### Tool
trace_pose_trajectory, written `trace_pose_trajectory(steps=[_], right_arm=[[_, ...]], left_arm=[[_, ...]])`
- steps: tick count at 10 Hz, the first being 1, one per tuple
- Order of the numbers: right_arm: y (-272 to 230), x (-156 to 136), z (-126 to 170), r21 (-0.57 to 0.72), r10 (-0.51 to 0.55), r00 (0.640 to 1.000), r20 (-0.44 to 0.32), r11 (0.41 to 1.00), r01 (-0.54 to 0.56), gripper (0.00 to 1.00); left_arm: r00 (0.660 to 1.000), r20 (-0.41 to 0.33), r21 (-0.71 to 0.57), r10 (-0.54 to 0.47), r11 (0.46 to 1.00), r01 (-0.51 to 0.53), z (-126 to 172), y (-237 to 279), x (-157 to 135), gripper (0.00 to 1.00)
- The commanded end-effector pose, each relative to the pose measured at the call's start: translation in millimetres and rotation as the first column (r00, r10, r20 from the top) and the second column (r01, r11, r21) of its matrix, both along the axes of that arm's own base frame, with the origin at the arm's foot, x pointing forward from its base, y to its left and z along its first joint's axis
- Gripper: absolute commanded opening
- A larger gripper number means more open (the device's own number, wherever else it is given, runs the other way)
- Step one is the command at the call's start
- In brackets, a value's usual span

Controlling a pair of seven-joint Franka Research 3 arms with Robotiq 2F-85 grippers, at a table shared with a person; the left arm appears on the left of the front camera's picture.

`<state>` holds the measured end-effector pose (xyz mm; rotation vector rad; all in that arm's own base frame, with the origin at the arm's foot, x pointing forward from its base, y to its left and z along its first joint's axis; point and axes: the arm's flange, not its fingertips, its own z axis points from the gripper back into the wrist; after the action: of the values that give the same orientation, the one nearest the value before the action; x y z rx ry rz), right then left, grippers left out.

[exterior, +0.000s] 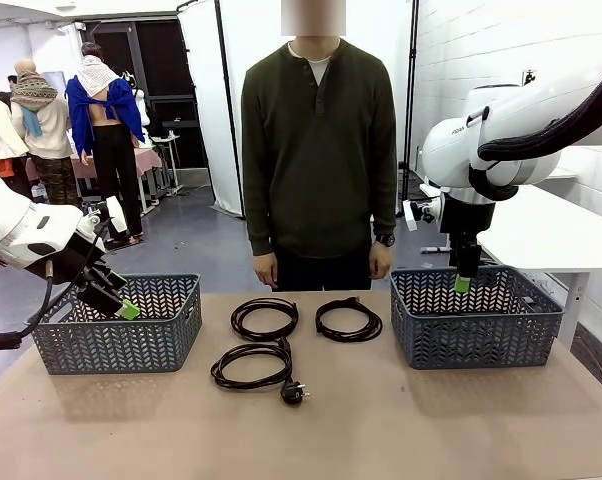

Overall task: Organize the cables according to human instructions.
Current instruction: Pick up a bundle of cables and place it in the basket indicated by the human.

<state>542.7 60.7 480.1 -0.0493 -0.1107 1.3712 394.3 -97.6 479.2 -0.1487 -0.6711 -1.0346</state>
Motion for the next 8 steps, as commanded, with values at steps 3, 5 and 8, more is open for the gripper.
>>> trace_pose_trajectory(steps=[3,5,8], right_arm=[[3,-8,15,0.038,-0.026,1.000,-0.010,0.999,0.027,1.00],[10,-25,29,0.097,-0.035,0.999,-0.014,0.995,0.036,1.00],[26,-59,39,0.219,-0.088,0.996,-0.007,0.972,0.087,1.00]], left_arm=[[1.000,-0.005,-0.010,0.001,1.000,-0.001,-3,2,-2,1.00],[1.000,-0.005,-0.010,0.001,1.000,-0.001,-3,2,-2,1.00],[1.000,-0.005,-0.010,0.001,1.000,-0.001,-3,2,-2,1.00]])
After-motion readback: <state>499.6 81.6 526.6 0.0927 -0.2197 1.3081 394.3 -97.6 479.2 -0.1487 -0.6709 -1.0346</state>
